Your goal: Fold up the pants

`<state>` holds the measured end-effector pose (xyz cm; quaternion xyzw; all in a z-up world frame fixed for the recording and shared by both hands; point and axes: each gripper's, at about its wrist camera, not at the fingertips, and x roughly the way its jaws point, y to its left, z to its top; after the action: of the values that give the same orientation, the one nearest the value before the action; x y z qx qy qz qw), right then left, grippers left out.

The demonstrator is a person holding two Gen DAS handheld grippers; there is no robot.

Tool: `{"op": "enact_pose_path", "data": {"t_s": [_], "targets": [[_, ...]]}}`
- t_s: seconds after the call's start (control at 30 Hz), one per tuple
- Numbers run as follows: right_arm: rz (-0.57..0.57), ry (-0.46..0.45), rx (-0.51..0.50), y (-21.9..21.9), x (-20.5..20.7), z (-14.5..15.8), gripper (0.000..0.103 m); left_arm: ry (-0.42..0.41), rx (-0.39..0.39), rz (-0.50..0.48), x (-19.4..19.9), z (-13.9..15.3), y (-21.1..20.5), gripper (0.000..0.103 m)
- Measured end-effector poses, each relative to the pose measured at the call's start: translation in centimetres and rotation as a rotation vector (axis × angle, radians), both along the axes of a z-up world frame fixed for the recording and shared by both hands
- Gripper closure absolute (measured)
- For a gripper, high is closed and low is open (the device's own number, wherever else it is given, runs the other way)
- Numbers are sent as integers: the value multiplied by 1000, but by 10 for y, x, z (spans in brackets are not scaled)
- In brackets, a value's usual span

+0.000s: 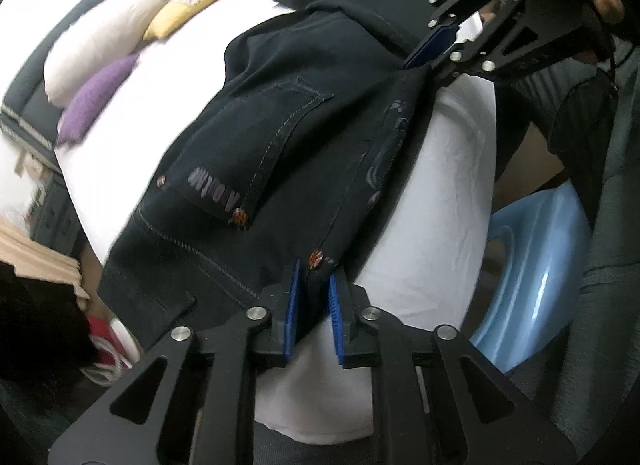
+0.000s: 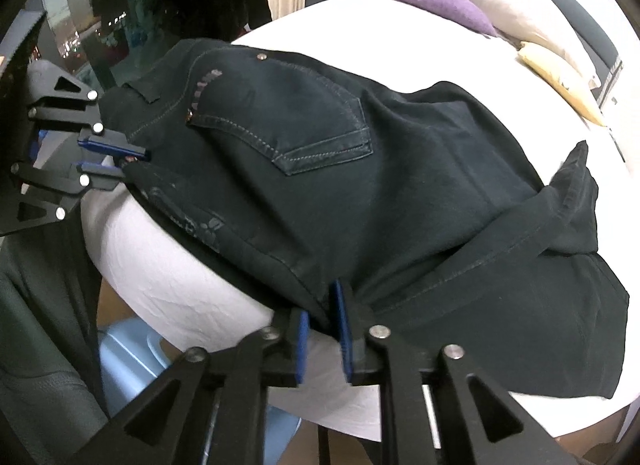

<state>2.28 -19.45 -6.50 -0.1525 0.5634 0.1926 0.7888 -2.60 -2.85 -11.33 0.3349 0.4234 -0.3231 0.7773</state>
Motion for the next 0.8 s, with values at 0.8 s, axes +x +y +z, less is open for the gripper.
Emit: {"op": "enact_pose_path", "data": {"t_s": [0.8], "targets": [[-314,116,290,-34,13,-21,74,254,-288,321,69,-4,-3,87]]}}
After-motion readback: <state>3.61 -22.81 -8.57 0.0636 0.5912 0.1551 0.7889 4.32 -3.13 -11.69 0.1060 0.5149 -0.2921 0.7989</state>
